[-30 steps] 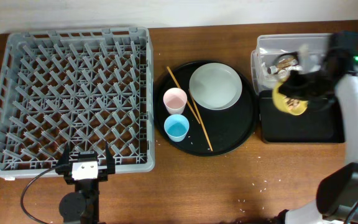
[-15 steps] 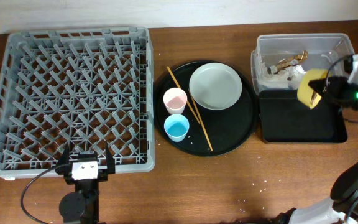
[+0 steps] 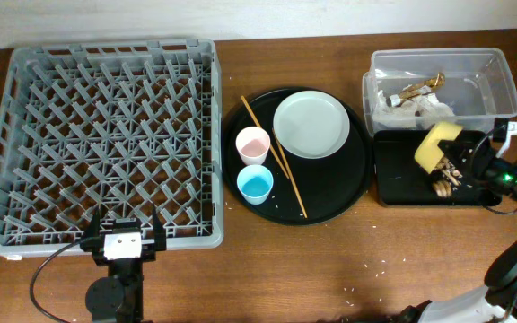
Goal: Sort waste into correct bins and load items into the dishwasher rack
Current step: 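Carry the yellow bowl right and tip scraps onto the black tray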
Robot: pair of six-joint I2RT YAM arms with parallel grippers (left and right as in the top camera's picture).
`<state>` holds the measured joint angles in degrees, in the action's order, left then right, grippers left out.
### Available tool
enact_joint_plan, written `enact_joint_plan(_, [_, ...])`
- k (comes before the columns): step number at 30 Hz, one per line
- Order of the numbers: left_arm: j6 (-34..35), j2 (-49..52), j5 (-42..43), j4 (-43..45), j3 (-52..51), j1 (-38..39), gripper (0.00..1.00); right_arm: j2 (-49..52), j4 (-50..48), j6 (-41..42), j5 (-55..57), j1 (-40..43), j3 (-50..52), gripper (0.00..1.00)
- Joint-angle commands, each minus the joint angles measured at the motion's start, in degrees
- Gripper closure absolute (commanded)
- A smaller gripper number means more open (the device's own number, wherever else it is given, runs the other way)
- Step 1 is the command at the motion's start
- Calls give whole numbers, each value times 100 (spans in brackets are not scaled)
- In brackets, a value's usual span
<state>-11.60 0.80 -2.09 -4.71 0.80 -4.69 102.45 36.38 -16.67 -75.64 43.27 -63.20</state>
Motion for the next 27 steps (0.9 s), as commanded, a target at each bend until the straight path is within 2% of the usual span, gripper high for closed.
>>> enact_joint_plan(1, [-94, -39, 39, -7, -26, -37, 1, 11, -17, -24, -1038, 262, 22, 96])
enact_joint_plan(8, [-94, -39, 39, -7, -26, -37, 1, 13, 103, 131, -1327, 671, 22, 96])
enact_joint_plan(17, [-94, -39, 39, -7, -26, -37, 1, 13, 136, 299, -1327, 706, 22, 96])
enact_joint_plan(22, [-94, -39, 39, -7, -26, -37, 1, 13, 131, 885, -1325, 708, 22, 96])
enact_joint_plan(27, [-94, -39, 39, -7, -26, -37, 1, 13, 146, 1932, -1329, 706, 20, 96])
